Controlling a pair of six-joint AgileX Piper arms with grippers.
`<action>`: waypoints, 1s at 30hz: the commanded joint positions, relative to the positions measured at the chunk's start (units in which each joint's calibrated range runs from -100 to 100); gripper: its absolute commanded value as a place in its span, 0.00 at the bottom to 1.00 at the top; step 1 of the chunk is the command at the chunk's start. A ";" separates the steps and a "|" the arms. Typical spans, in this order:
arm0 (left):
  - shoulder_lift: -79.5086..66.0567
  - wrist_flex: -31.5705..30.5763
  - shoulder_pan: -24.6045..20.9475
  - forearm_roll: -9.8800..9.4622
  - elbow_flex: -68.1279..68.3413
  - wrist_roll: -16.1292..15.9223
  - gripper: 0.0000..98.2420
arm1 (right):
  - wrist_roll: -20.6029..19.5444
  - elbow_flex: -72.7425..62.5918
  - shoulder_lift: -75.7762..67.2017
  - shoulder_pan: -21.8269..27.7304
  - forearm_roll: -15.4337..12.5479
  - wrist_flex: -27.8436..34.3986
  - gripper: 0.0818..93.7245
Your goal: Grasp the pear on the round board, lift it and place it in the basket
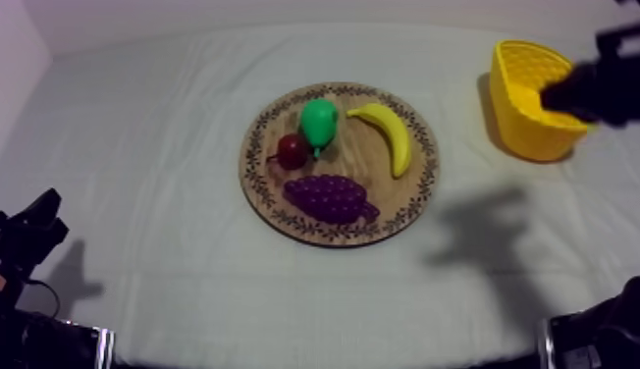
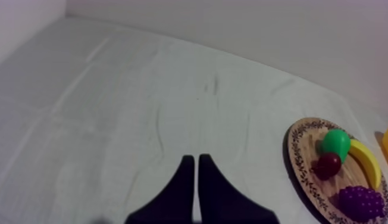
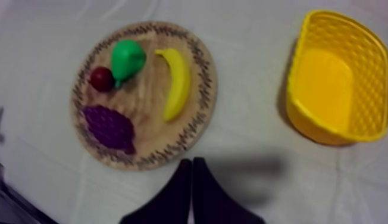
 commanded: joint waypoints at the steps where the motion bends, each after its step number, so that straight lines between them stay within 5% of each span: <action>1: 0.02 0.02 0.01 0.01 -0.02 -0.03 0.00 | -0.21 -23.26 15.03 -0.05 -0.98 3.26 0.00; 13: 0.02 0.02 0.01 0.01 -0.02 -0.02 0.00 | -4.80 -55.99 43.52 -0.21 -9.14 11.22 0.00; 21: 0.02 0.02 0.01 0.01 -0.02 -0.01 0.00 | -7.62 -68.18 57.89 -2.11 -11.05 13.61 0.01; 30: 0.02 0.02 0.01 0.01 -0.02 -0.03 0.00 | -7.26 -72.29 64.21 -4.09 -8.09 15.15 0.36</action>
